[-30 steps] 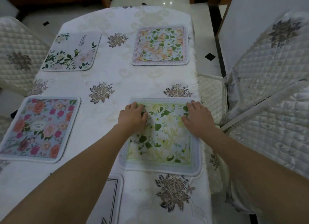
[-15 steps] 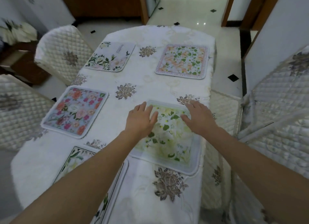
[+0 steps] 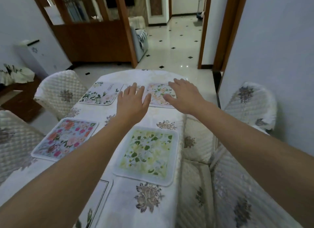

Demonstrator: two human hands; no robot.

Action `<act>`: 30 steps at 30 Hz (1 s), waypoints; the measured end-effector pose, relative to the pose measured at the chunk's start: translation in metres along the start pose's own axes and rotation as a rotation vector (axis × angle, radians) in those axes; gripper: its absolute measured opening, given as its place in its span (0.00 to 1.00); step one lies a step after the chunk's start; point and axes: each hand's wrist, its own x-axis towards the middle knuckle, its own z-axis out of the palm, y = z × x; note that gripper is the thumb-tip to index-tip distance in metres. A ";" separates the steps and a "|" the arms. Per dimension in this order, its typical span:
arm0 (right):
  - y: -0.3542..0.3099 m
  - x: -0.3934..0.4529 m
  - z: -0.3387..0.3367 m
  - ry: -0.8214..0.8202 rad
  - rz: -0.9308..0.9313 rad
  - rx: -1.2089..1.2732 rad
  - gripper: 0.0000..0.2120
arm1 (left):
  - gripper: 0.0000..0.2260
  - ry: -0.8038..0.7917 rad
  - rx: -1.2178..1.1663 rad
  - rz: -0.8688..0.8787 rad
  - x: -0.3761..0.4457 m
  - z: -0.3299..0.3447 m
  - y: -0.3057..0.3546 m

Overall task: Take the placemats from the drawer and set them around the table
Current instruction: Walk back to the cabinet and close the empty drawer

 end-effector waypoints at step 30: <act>-0.331 -0.022 0.056 -0.148 -0.625 0.123 0.31 | 0.28 -0.024 0.190 -0.644 -0.232 -0.086 -0.253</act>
